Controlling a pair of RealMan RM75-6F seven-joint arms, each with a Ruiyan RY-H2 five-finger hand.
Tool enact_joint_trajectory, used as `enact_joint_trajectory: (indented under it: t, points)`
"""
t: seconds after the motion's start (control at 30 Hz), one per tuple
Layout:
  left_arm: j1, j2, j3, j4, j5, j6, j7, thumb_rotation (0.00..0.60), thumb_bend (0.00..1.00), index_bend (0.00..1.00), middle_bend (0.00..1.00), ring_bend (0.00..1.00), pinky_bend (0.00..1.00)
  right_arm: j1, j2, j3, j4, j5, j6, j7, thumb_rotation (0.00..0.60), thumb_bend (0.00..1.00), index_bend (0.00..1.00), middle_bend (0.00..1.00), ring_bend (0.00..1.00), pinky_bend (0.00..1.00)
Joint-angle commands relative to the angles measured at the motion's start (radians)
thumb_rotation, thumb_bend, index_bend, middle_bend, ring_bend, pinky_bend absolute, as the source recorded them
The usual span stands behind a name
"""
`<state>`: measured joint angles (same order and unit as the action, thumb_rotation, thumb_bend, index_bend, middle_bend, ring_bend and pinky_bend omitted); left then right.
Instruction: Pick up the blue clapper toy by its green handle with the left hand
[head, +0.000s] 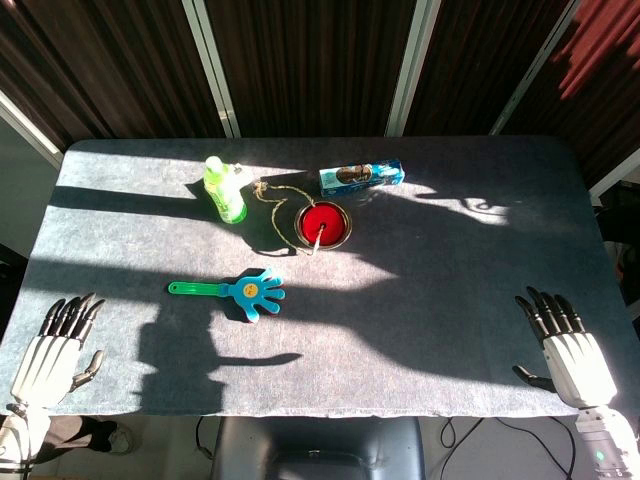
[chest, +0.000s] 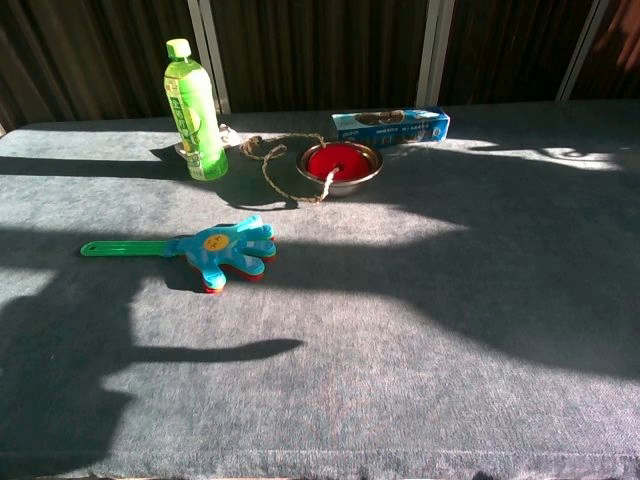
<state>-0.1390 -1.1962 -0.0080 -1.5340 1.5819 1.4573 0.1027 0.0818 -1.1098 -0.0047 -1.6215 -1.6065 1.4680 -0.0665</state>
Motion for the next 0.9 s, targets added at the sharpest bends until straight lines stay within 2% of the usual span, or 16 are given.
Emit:
enact_joint_trajectory:
  t: [0.03,0.17,0.33,0.43,0.6,0.77,0.9]
  points:
    - [-0.003,-0.002,0.002,0.0,0.0,-0.007,0.004,0.6,0.42,0.0,0.0,0.0,0.0,0.0,0.002,0.001,0.0,0.003,-0.002,0.001,0.6,0.18,0.0,0.0,0.0,0.0]
    - [-0.025,-0.015,0.015,0.011,0.012,-0.05,0.005,0.6,0.42,0.0,0.0,0.0,0.0,-0.007,0.017,0.007,-0.01,0.006,0.017,0.013,0.6,0.18,0.0,0.0,0.0,0.0]
    - [-0.072,-0.066,0.003,0.057,0.033,-0.089,-0.062,0.6,0.42,0.0,0.0,0.0,0.0,-0.014,0.03,0.005,-0.017,0.002,0.029,0.027,0.6,0.18,0.0,0.0,0.0,0.0]
    - [-0.138,-0.12,-0.016,0.106,0.042,-0.16,-0.071,0.6,0.42,0.0,0.0,0.0,0.0,-0.014,0.034,0.006,-0.018,0.002,0.03,0.033,0.6,0.18,0.0,0.0,0.0,0.0]
    - [-0.267,-0.207,-0.06,0.172,-0.006,-0.335,-0.169,0.6,0.42,0.0,0.0,0.0,0.0,-0.011,0.042,-0.001,-0.024,0.001,0.014,0.047,0.6,0.18,0.0,0.0,0.0,0.0]
    - [-0.36,-0.318,-0.115,0.301,-0.066,-0.431,-0.226,0.6,0.42,0.01,0.0,0.0,0.0,-0.009,0.054,-0.003,-0.033,0.007,0.001,0.063,0.6,0.18,0.0,0.0,0.0,0.0]
    - [-0.411,-0.379,-0.146,0.391,-0.123,-0.494,-0.218,0.6,0.42,0.04,0.0,0.0,0.0,-0.008,0.06,-0.001,-0.037,0.014,-0.003,0.071,0.6,0.18,0.0,0.0,0.0,0.0]
